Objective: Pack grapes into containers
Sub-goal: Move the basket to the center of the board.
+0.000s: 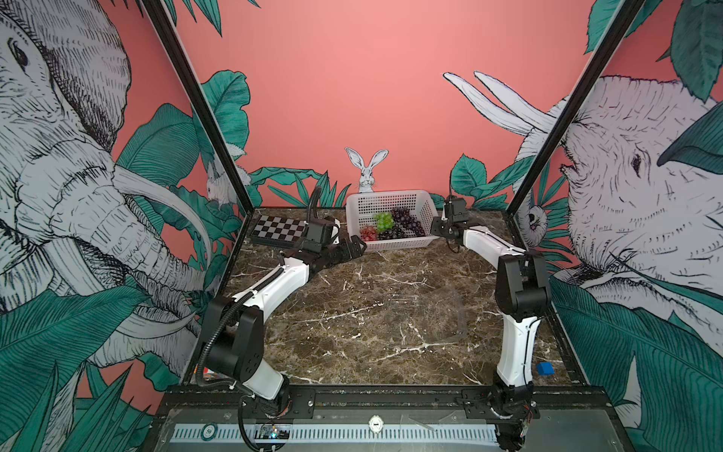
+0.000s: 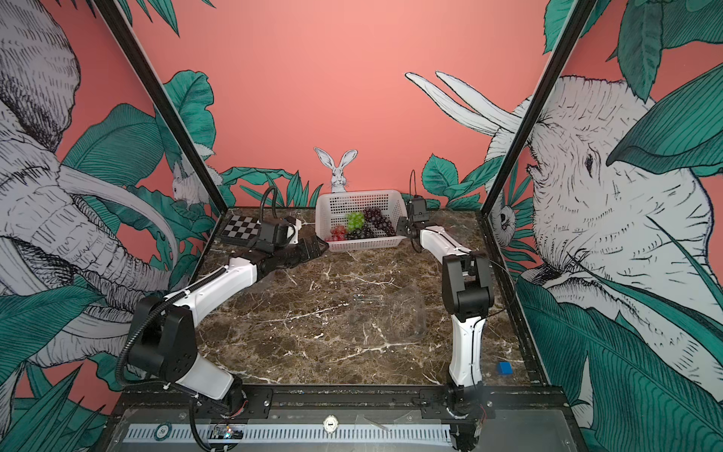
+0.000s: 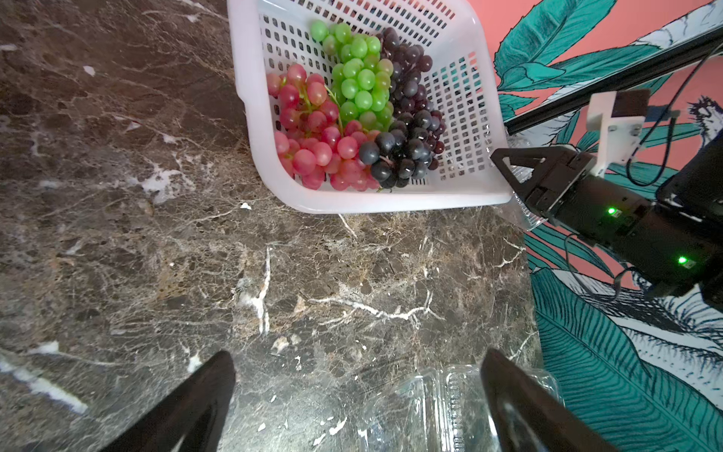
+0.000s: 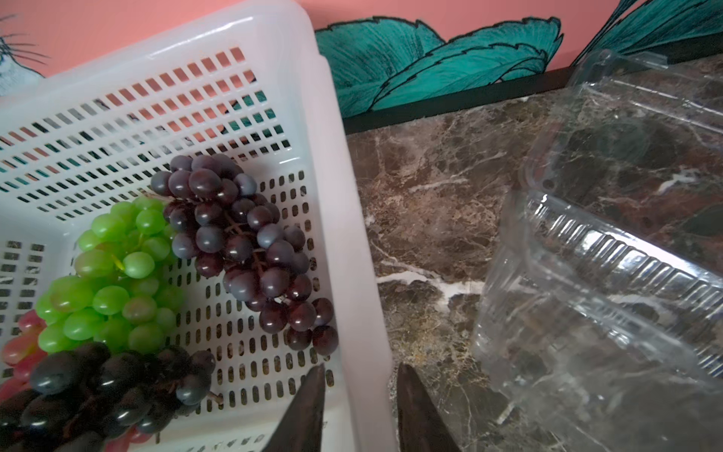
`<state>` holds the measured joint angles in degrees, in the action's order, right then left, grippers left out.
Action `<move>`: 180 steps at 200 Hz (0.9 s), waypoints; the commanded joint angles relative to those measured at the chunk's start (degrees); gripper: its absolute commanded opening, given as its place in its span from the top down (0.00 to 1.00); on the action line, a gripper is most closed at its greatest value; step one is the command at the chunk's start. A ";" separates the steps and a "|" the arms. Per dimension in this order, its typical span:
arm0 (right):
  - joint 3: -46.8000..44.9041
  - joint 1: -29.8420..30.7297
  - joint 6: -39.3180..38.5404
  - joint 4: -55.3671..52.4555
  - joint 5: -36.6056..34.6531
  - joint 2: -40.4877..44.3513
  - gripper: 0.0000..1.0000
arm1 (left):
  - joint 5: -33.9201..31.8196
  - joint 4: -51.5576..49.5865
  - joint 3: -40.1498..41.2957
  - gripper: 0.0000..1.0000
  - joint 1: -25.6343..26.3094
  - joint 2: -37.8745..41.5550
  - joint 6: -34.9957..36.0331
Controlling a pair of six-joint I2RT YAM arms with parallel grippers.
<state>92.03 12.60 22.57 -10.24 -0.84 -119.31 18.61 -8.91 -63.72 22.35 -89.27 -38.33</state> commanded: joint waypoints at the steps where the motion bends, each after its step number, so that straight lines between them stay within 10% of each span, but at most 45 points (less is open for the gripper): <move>1: -2.60 0.41 -2.51 2.14 1.05 2.63 0.73 | 0.54 0.11 -1.67 0.00 -0.30 -0.02 -0.23; 94: -12.34 0.40 -8.54 5.10 2.60 9.88 0.87 | 1.39 0.34 -1.29 0.01 -0.38 0.32 -1.25; 145: -12.06 0.40 -5.84 -1.74 3.80 15.11 0.45 | 1.25 -0.19 -0.93 0.01 -0.35 1.18 -1.22; 180: -19.67 0.36 -2.97 -8.23 2.95 26.16 0.35 | 1.42 -0.13 0.01 0.01 -0.38 1.86 -1.13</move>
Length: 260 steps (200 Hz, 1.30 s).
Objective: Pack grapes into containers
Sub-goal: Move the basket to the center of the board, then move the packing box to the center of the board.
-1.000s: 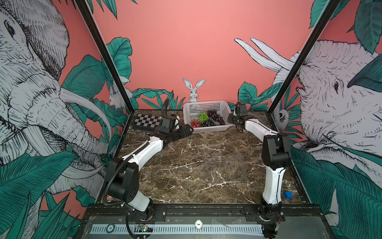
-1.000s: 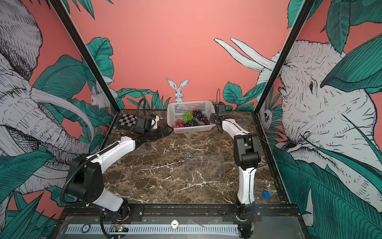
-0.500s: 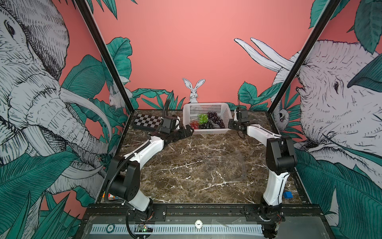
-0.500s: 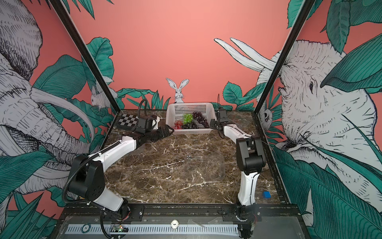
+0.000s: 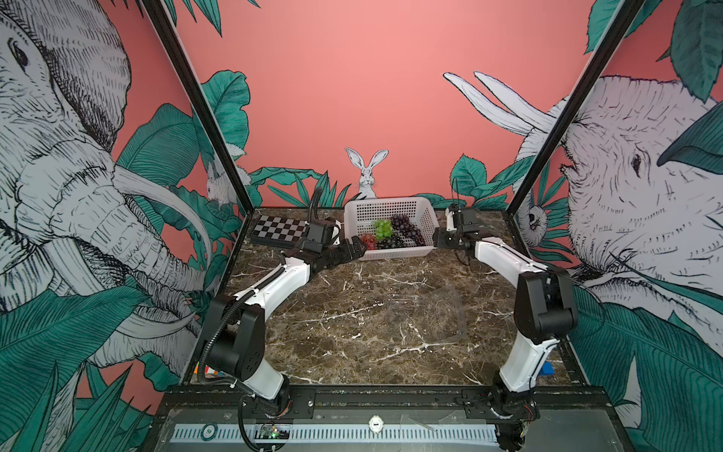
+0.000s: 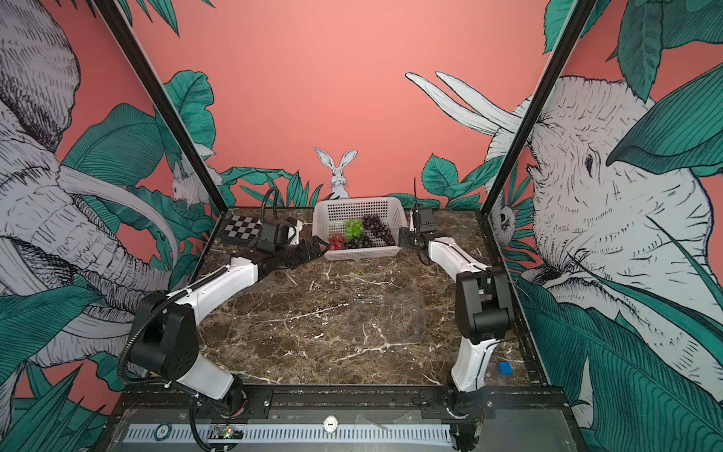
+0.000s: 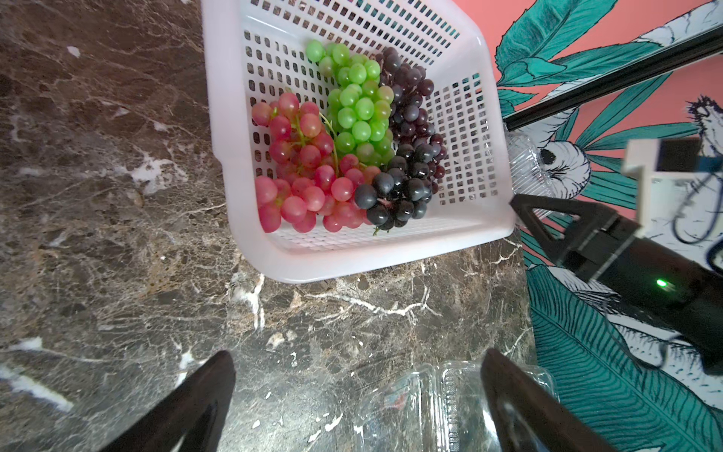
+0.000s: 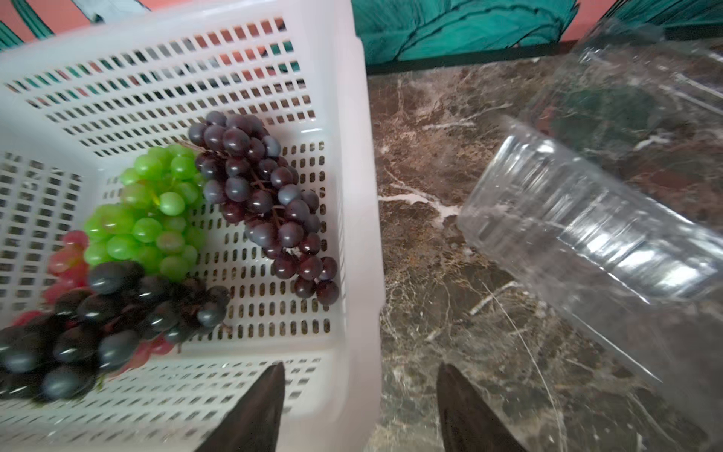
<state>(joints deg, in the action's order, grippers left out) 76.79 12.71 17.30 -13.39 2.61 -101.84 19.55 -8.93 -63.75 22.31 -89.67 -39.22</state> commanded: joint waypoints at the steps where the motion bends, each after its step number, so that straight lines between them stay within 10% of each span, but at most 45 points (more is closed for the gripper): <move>1: -4.71 0.27 2.39 -5.21 -0.55 8.99 0.35 | 0.48 -0.07 0.07 0.00 -0.33 2.24 -0.24; 111: -25.39 3.82 4.79 -23.31 -0.54 33.48 0.43 | 4.32 4.88 0.72 0.01 0.51 -0.84 -3.80; 260: -27.60 8.40 20.10 4.34 8.90 15.16 0.80 | 2.85 2.86 2.93 0.01 0.81 2.25 -2.90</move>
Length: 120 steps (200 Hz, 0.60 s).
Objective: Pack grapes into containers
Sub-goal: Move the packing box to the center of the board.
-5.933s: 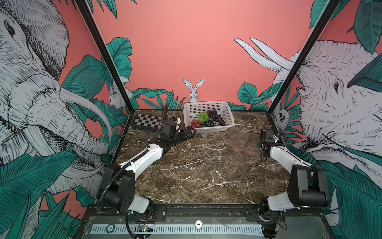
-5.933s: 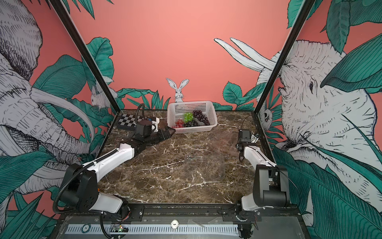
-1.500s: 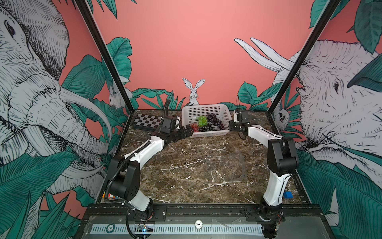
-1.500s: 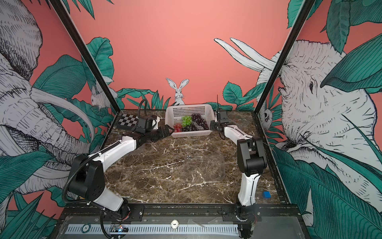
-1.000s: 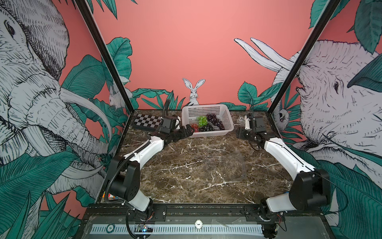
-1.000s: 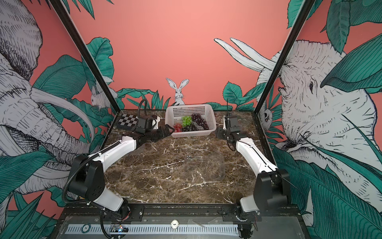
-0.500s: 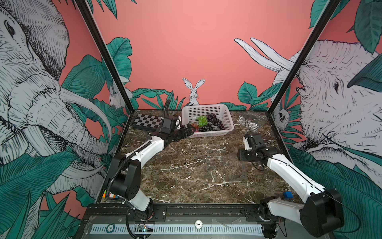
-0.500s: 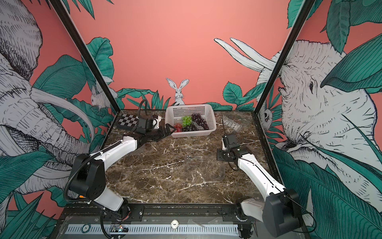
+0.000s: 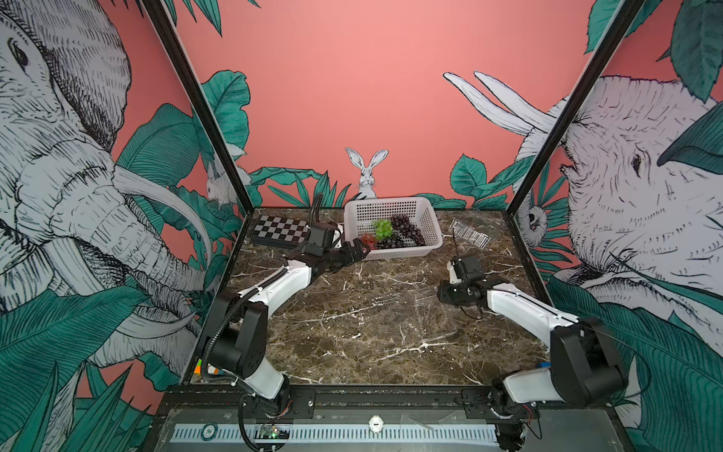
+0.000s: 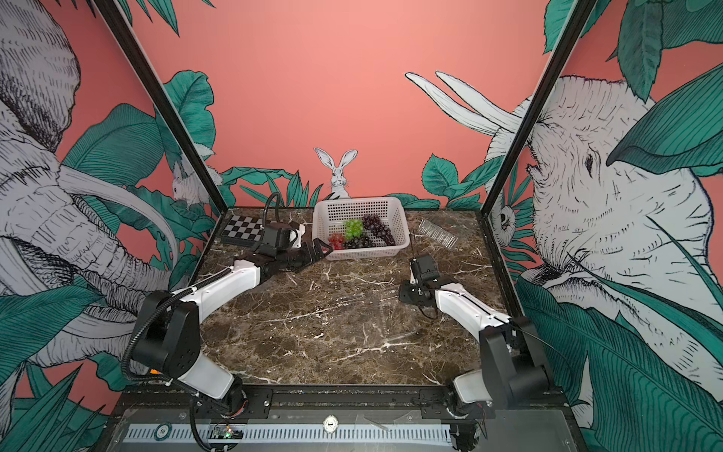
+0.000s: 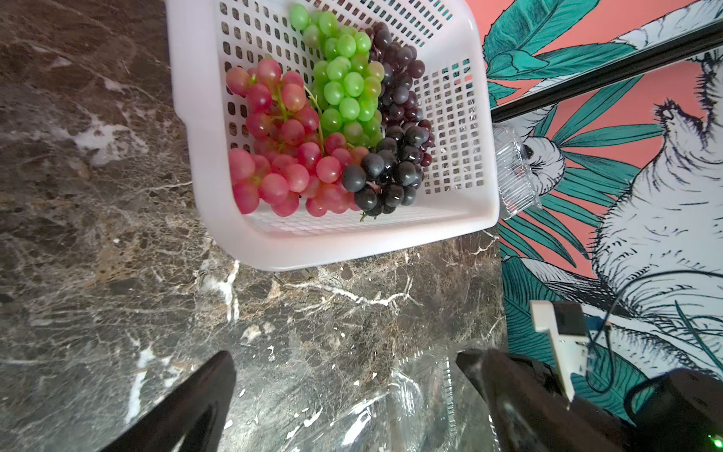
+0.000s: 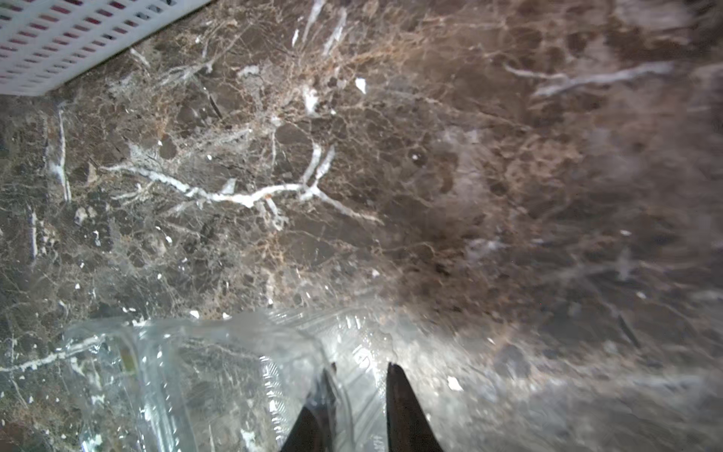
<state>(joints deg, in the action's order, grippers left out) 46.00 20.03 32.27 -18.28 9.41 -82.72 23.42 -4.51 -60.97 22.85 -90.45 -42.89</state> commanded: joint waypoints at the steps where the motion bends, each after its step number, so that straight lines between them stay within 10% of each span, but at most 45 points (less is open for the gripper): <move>1: 3.39 1.16 5.24 9.50 2.15 -4.22 0.80 | -1.10 -1.64 0.15 0.00 0.26 3.11 0.87; 65: 12.28 3.26 11.06 17.50 4.36 -18.98 0.83 | -3.56 -4.48 -0.50 0.01 0.18 4.67 3.11; 120: 17.53 3.38 4.75 10.93 2.49 -21.52 0.64 | -3.52 -5.69 -2.76 0.01 -0.09 2.20 4.04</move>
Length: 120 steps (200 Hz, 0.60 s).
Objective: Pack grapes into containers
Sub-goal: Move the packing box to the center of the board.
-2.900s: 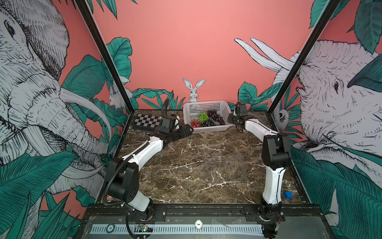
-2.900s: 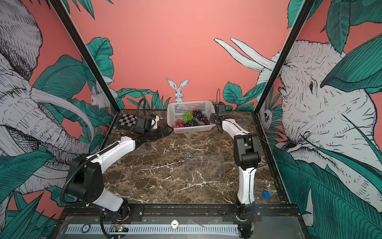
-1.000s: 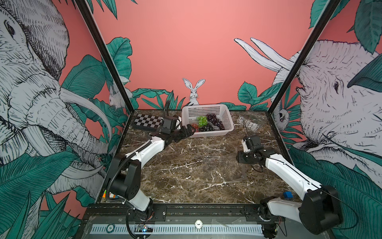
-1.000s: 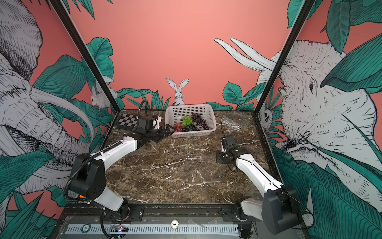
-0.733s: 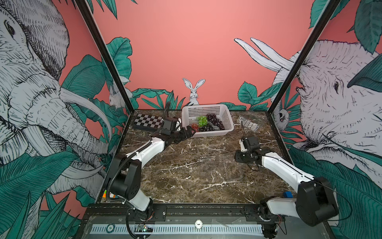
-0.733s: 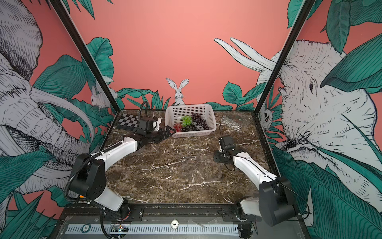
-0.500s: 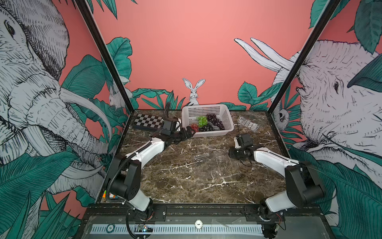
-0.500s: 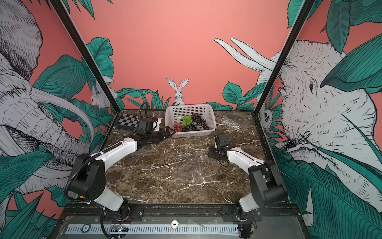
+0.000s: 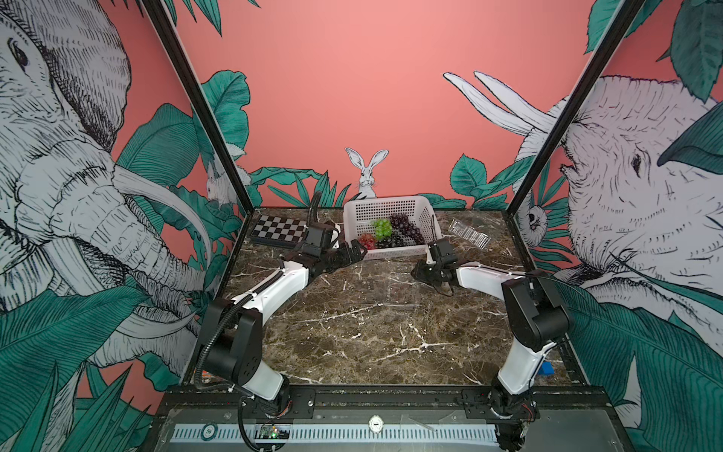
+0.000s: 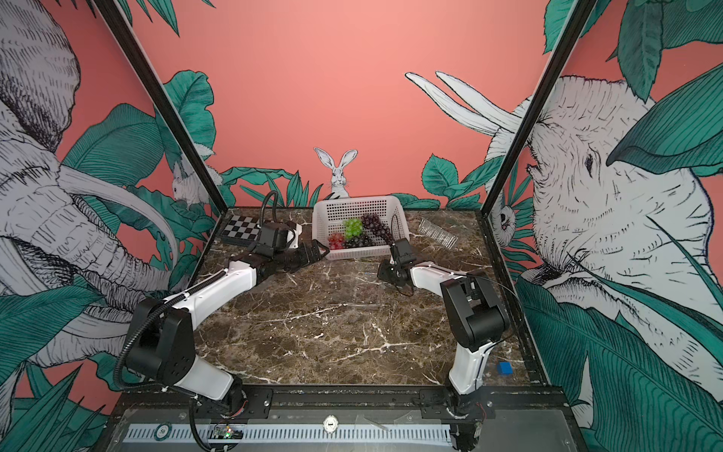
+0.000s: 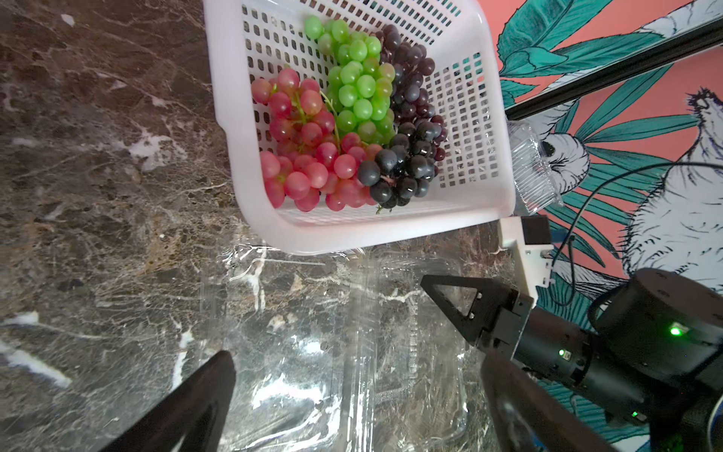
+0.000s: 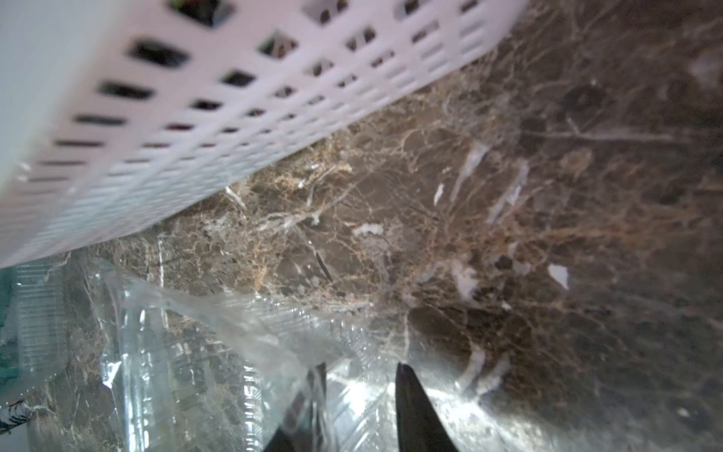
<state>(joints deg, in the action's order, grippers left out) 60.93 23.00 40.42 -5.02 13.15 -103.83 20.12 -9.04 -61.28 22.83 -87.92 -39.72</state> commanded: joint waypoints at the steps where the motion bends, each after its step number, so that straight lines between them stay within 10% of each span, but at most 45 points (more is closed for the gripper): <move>1: 2.66 0.39 -3.50 -2.44 -1.27 -0.36 0.63 | -0.15 -1.12 -2.54 0.01 -0.07 -0.37 0.83; 120: 6.47 0.45 -10.32 -11.07 -4.71 8.13 0.32 | 0.49 -1.30 -7.19 0.00 -0.16 -5.17 0.09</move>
<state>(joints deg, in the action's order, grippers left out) 65.47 23.03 32.75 -14.35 9.87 -98.43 20.34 -10.00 -66.57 22.79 -92.97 -39.59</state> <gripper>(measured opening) 0.668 0.995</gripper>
